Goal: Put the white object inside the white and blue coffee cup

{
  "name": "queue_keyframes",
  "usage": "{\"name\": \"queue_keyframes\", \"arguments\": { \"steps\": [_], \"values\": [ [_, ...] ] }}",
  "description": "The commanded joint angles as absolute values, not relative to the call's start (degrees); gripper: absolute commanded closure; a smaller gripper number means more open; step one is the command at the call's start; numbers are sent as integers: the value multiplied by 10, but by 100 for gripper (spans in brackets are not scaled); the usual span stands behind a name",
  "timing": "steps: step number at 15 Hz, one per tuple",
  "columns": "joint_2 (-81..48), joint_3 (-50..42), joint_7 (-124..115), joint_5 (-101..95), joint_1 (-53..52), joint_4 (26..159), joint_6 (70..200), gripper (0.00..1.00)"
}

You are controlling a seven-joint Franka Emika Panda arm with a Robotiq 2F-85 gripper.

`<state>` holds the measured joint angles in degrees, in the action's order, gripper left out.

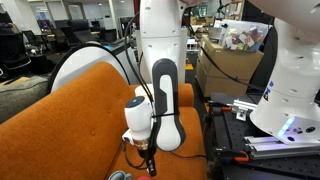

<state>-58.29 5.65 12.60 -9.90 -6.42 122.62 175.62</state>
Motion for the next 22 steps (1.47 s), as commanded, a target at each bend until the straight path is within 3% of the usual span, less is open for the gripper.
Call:
{"name": "queue_keyframes", "arguments": {
  "steps": [1,8,18,20,22],
  "values": [
    [-511,-12,70,-97,-158,1307,1846,86],
    [-467,-44,81,-92,-257,1376,1929,86],
    [-497,16,142,-137,-240,1353,1921,86],
    [-509,20,149,-141,-231,1337,1915,76],
    [-520,23,154,-147,-224,1322,1909,76]
  ]
}}
